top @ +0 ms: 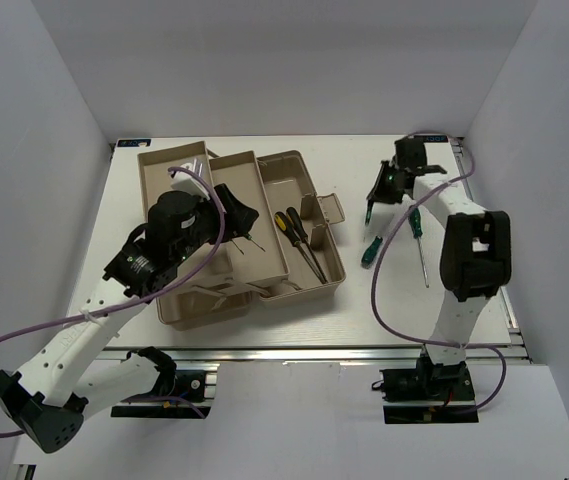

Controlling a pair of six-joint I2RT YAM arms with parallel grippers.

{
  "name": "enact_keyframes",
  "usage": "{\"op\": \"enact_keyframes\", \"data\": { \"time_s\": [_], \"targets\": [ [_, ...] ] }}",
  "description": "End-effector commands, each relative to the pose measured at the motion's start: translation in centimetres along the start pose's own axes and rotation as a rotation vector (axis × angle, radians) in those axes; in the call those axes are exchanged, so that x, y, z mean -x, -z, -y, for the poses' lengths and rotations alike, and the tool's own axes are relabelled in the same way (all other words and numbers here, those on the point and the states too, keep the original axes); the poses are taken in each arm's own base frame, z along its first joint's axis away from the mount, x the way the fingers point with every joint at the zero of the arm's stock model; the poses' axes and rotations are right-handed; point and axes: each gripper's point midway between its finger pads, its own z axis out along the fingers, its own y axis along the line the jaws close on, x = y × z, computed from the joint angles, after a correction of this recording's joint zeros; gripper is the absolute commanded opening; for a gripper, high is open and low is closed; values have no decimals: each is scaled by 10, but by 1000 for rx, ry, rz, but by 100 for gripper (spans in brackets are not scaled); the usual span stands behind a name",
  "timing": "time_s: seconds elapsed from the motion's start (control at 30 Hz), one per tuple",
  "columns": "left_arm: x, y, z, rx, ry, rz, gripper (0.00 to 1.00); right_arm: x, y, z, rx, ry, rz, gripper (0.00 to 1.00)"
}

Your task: Sort the tools into containers

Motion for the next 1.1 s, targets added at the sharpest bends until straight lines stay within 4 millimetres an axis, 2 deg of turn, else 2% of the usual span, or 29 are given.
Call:
{"op": "enact_keyframes", "data": {
  "time_s": [0.0, 0.07, 0.17, 0.2, 0.27, 0.3, 0.37, 0.4, 0.47, 0.57, 0.6, 0.67, 0.7, 0.77, 0.8, 0.83, 0.87, 0.97, 1.07],
  "targets": [
    [16, 11, 5, -11, -2, 60, 78, 100, 97, -58, 154, 128, 348, 0],
    [24, 16, 6, -12, -3, 90, 79, 121, 134, -78, 200, 173, 445, 0],
    [38, 23, 10, -12, -11, 134, 81, 125, 170, -120, 299, 245, 515, 0],
    [41, 25, 11, -11, -20, 143, 82, 119, 182, -145, 363, 275, 521, 0],
    [52, 30, 16, -23, -25, 172, 82, 100, 200, -184, 502, 307, 482, 0],
    [55, 32, 16, -22, -31, 182, 83, 83, 213, -218, 585, 342, 459, 0],
    [61, 36, 21, -37, -28, 205, 83, 41, 225, -266, 727, 371, 350, 0],
    [64, 38, 22, -42, -26, 214, 83, 32, 232, -281, 773, 382, 331, 0],
    [68, 42, 25, -53, -21, 229, 83, -2, 231, -313, 849, 407, 248, 0],
    [70, 50, 25, -63, -8, 246, 83, -37, 215, -336, 876, 428, 159, 0],
    [69, 54, 24, -66, -1, 251, 83, -46, 203, -338, 865, 435, 132, 0],
    [68, 57, 23, -67, 6, 254, 83, -66, 195, -345, 866, 460, 100, 0],
    [67, 57, 22, -67, 11, 252, 83, -73, 189, -346, 860, 468, 86, 8],
    [63, 58, 20, -73, 22, 253, 83, -88, 177, -346, 852, 490, 58, 18],
    [61, 58, 19, -74, 25, 250, 83, -92, 175, -346, 854, 504, 53, 30],
    [60, 57, 19, -81, 28, 248, 83, -95, 173, -345, 856, 525, 54, 35],
    [57, 55, 20, -87, 29, 240, 83, -96, 172, -343, 855, 536, 55, 44],
    [51, 48, 23, -111, 33, 222, 83, -87, 188, -342, 867, 593, 113, 57],
    [44, 37, 27, -135, 27, 196, 83, -72, 201, -331, 856, 633, 176, 65]
  ]
}}
